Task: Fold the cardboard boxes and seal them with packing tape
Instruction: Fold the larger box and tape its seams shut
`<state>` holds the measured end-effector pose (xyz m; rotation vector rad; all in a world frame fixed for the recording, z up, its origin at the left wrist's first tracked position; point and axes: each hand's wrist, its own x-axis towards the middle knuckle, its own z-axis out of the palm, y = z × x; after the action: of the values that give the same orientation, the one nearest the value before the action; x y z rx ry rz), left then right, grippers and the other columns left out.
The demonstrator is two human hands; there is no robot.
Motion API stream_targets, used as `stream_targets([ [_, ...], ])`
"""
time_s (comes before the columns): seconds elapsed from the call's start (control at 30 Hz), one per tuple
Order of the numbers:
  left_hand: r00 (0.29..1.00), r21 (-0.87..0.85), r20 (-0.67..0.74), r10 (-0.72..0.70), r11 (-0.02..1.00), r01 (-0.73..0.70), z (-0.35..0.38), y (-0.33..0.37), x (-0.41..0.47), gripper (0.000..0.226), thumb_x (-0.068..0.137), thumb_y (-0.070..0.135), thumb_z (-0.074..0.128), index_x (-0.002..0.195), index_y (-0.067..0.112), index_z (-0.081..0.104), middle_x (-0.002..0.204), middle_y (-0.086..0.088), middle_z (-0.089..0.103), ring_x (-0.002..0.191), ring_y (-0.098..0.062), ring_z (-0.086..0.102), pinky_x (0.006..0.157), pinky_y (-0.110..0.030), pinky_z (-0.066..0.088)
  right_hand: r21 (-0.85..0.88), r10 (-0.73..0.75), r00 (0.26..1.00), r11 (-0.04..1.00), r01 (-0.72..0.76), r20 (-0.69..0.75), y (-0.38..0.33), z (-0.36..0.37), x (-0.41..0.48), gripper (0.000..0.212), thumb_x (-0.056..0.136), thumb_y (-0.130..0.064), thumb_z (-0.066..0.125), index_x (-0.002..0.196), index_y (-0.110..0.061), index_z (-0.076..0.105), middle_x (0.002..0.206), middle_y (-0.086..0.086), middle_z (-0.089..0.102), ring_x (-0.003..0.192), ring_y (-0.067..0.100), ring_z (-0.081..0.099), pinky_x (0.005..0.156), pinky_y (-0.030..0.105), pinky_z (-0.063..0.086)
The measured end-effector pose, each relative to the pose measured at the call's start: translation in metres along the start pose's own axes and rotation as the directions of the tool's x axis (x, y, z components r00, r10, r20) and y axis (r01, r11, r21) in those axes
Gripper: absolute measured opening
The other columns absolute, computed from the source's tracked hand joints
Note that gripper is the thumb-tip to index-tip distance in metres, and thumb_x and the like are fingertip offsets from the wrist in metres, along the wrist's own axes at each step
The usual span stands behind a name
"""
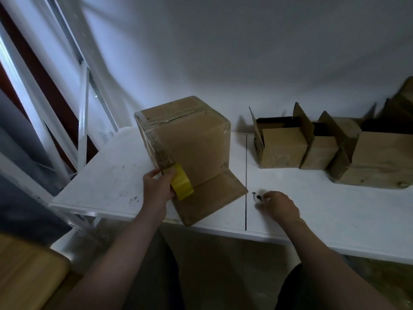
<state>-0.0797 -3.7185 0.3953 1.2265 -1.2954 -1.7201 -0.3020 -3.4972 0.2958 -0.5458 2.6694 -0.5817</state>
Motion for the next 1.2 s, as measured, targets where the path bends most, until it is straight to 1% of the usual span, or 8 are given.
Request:
stream_targets([
  [0.1,1.0,-0.002,0.012,-0.015,1.0,0.015,0.002,0.001,-0.001,0.064,0.095,0.025,0.07,0.15,0.014,0.04,0.139,-0.01,0.054,0.118,-0.03,0.06,0.069,-0.031,0.056,0.023,0.008,1.0,1.0,-0.008,-0.018,-0.001,0.003,0.0,0.039,0.09,-0.053,0.069,0.109,-0.019,0.073,0.106,0.005,0.07,0.087,0.022,0.059,0.079,0.03,0.044],
  [0.33,0.999,0.006,0.033,-0.022,1.0,0.022,0.002,0.0,0.002,0.058,0.096,0.025,0.069,0.148,0.016,0.044,0.14,-0.011,0.055,0.118,-0.03,0.061,0.071,-0.033,0.056,0.074,0.008,1.0,0.997,-0.006,-0.029,-0.004,-0.001,-0.002,0.024,0.089,-0.04,0.074,0.103,-0.021,0.069,0.096,0.002,0.068,0.088,0.022,0.064,0.078,0.032,0.049],
  [0.5,0.998,-0.035,0.053,-0.041,0.998,0.042,-0.001,-0.003,0.006,0.059,0.094,0.025,0.07,0.146,0.017,0.044,0.139,-0.011,0.054,0.117,-0.031,0.06,0.068,-0.033,0.056,0.293,-0.247,0.96,0.916,0.275,-0.129,-0.034,-0.027,-0.013,0.017,0.089,-0.031,0.076,0.09,-0.03,0.059,0.089,-0.005,0.069,0.081,0.02,0.069,0.072,0.038,0.058],
  [0.73,0.996,-0.066,0.075,-0.053,0.996,0.058,-0.005,-0.003,0.01,0.054,0.092,0.03,0.072,0.139,0.02,0.047,0.13,-0.006,0.054,0.106,-0.023,0.06,0.075,-0.036,0.057,0.138,-0.744,0.662,0.649,0.748,-0.089,-0.172,-0.073,-0.046,0.017,0.09,-0.042,0.072,0.103,-0.035,0.063,0.091,-0.016,0.062,0.074,-0.002,0.056,0.064,0.021,0.046],
  [0.87,0.993,-0.026,0.11,-0.035,0.999,0.038,-0.008,-0.005,0.015,0.031,0.088,0.035,0.075,0.109,0.033,0.053,0.12,0.0,0.06,0.108,-0.025,0.062,0.096,-0.051,0.055,-0.075,-0.861,0.506,0.503,0.861,0.041,-0.233,-0.078,-0.058,0.021,0.092,-0.046,0.068,0.108,-0.032,0.07,0.097,-0.011,0.068,0.079,0.004,0.055,0.061,0.017,0.034],
  [1.0,0.987,-0.052,0.16,-0.031,0.998,0.04,-0.013,-0.002,0.017,0.019,0.091,0.034,0.072,0.104,0.033,0.057,0.115,-0.002,0.065,0.103,-0.022,0.066,0.087,-0.045,0.06,-0.187,-0.889,0.454,0.435,0.881,0.069,-0.257,-0.07,-0.056,0.027,0.095,-0.045,0.066,0.117,-0.031,0.073,0.109,-0.003,0.073,0.1,0.016,0.063,0.062,0.021,0.029],
  [1.1,0.979,-0.096,0.198,-0.048,0.993,0.068,-0.017,0.0,0.018,0.021,0.093,0.032,0.071,0.109,0.031,0.058,0.115,-0.002,0.065,0.1,-0.022,0.067,0.076,-0.038,0.061,-0.19,-0.904,0.419,0.399,0.897,0.083,-0.266,-0.066,-0.052,0.025,0.095,-0.036,0.068,0.116,-0.024,0.075,0.113,0.0,0.074,0.107,0.018,0.063,0.065,0.003,0.029],
  [1.2,0.977,-0.101,0.203,-0.06,0.991,0.082,-0.018,0.0,0.018,0.024,0.091,0.031,0.073,0.112,0.029,0.06,0.117,-0.003,0.063,0.101,-0.023,0.066,0.069,-0.035,0.059,-0.232,-0.915,0.391,0.36,0.904,0.104,-0.272,-0.06,-0.047,0.024,0.095,-0.035,0.069,0.115,-0.023,0.075,0.111,0.002,0.074,0.105,0.021,0.065,0.066,0.013,0.031],
])
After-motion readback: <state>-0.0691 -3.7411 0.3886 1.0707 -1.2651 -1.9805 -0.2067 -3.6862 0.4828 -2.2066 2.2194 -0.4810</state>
